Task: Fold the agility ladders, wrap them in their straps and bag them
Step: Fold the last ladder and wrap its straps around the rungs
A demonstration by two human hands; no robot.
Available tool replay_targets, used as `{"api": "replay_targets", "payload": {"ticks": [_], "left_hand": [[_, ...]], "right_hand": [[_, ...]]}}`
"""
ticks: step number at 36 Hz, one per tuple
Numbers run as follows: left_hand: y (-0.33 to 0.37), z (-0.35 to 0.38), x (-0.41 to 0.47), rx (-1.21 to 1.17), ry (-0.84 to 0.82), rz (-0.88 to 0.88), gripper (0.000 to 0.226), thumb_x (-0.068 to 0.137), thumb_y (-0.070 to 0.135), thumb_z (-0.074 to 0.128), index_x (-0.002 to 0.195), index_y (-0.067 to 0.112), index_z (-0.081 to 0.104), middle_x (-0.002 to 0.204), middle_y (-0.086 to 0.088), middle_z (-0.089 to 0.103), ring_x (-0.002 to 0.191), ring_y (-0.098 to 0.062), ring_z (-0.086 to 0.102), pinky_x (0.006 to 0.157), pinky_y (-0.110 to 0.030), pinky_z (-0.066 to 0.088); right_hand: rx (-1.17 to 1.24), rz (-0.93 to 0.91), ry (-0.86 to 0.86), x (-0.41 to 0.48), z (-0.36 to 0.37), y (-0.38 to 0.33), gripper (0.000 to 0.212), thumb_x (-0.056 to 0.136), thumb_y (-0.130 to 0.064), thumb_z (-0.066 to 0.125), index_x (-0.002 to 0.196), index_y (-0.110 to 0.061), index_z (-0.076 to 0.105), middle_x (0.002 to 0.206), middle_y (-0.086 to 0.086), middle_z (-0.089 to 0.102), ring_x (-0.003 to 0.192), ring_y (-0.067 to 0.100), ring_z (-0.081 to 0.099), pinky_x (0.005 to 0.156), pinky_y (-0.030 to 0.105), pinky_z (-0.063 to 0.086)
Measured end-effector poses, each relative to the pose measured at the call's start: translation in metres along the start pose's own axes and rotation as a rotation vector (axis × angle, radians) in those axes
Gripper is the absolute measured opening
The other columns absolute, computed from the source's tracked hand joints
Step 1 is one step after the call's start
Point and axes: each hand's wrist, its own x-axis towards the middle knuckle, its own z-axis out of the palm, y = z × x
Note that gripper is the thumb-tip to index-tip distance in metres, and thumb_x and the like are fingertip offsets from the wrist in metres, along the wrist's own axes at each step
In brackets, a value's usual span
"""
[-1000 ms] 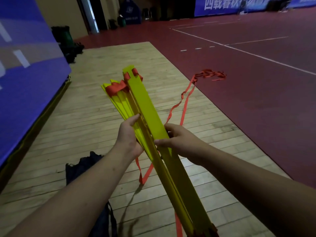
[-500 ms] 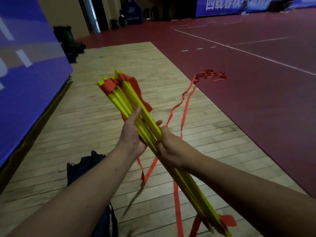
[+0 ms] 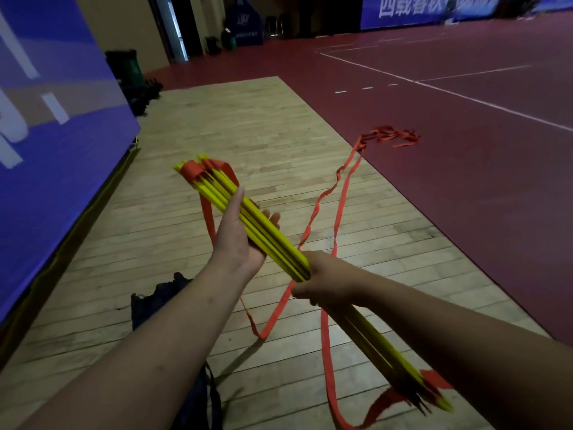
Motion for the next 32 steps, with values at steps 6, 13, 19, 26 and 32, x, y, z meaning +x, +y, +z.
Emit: {"api": "replay_targets", "payload": {"ticks": [6, 13, 19, 26, 32], "left_hand": [[0.036, -0.027, 0.031, 0.247, 0.237, 0.096, 0.006, 0.091, 0.014, 0.065, 0.091, 0.011, 0.060, 0.074, -0.009, 0.061, 0.069, -0.025, 0.066, 0.069, -0.040, 0.056], [0.042, -0.069, 0.038, 0.741, 0.366, 0.093, 0.073, 0.084, -0.001, 0.070, 0.145, 0.017, 0.035, 0.115, -0.019, 0.061, 0.092, -0.032, 0.069, 0.075, -0.050, 0.062], [0.047, -0.070, 0.032, 1.228, 0.237, -0.009, 0.025, 0.098, 0.013, 0.060, 0.123, 0.009, 0.060, 0.116, -0.022, 0.061, 0.090, -0.040, 0.070, 0.069, -0.047, 0.062], [0.050, -0.077, 0.020, 1.318, 0.124, -0.279, 0.019, 0.101, 0.010, 0.056, 0.109, -0.006, 0.048, 0.116, -0.030, 0.055, 0.085, -0.040, 0.071, 0.066, -0.047, 0.062], [0.048, -0.080, 0.021, 1.314, 0.022, -0.244, 0.050, 0.092, -0.002, 0.066, 0.136, 0.005, 0.044, 0.141, -0.023, 0.043, 0.106, -0.036, 0.065, 0.074, -0.045, 0.063]], "right_hand": [[-0.134, 0.150, 0.021, 0.001, -0.009, 0.018, 0.021, 0.091, -0.003, 0.058, 0.084, -0.019, 0.046, 0.082, 0.006, 0.057, 0.067, 0.014, 0.060, 0.062, 0.027, 0.055], [-0.420, 0.211, 0.051, -0.001, -0.016, 0.032, 0.013, 0.086, -0.006, 0.056, 0.093, -0.016, 0.051, 0.085, 0.003, 0.053, 0.070, 0.013, 0.049, 0.057, 0.023, 0.039], [-0.491, 0.230, 0.047, -0.002, -0.022, 0.037, 0.017, 0.088, -0.007, 0.055, 0.103, -0.015, 0.053, 0.082, -0.001, 0.050, 0.069, 0.010, 0.048, 0.055, 0.022, 0.036], [-0.634, 0.250, 0.077, -0.004, -0.032, 0.040, 0.018, 0.087, -0.011, 0.055, 0.100, -0.022, 0.049, 0.093, 0.000, 0.055, 0.084, 0.018, 0.056, 0.068, 0.029, 0.046], [-0.616, 0.265, 0.106, -0.004, -0.041, 0.047, 0.019, 0.088, -0.009, 0.057, 0.100, -0.021, 0.051, 0.092, 0.000, 0.056, 0.080, 0.015, 0.055, 0.069, 0.028, 0.048]]}}
